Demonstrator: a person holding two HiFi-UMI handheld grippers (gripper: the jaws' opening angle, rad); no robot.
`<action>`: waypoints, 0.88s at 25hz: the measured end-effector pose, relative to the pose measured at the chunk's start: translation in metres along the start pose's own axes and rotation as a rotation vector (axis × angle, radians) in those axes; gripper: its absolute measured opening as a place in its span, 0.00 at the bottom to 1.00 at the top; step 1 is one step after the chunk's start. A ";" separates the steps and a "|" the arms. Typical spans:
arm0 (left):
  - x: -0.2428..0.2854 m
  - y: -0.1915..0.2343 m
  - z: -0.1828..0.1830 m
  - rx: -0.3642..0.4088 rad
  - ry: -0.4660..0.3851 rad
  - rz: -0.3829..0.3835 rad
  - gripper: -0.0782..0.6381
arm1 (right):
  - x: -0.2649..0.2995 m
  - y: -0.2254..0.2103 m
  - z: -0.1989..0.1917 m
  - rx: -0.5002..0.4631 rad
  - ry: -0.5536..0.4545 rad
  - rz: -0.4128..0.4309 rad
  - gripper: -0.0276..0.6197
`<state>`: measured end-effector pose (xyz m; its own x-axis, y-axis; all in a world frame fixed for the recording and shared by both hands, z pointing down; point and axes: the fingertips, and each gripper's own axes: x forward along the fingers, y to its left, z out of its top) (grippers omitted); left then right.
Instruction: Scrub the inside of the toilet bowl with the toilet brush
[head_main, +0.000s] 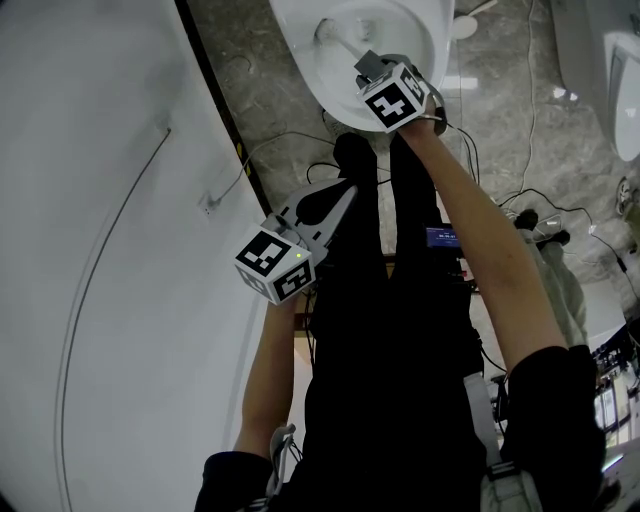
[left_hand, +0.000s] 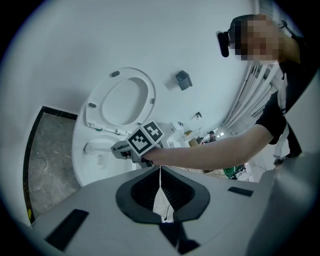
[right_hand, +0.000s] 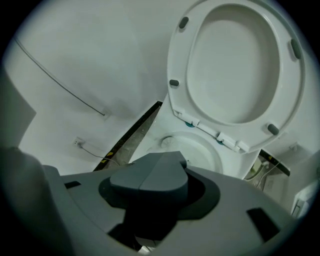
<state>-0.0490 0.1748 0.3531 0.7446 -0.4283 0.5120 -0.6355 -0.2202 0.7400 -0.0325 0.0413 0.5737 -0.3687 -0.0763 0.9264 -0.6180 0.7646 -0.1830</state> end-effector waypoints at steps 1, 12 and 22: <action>0.000 0.000 -0.002 0.001 0.001 0.000 0.12 | 0.001 0.000 -0.001 -0.020 0.003 -0.011 0.35; 0.004 -0.002 0.000 0.005 0.012 0.008 0.12 | 0.003 -0.012 -0.004 -0.124 0.019 -0.095 0.35; 0.002 -0.004 -0.006 0.015 0.021 0.008 0.12 | -0.005 -0.041 -0.004 -0.096 0.013 -0.190 0.36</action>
<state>-0.0440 0.1797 0.3539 0.7438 -0.4116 0.5267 -0.6440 -0.2299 0.7297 -0.0027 0.0123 0.5780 -0.2423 -0.2176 0.9455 -0.6064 0.7947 0.0275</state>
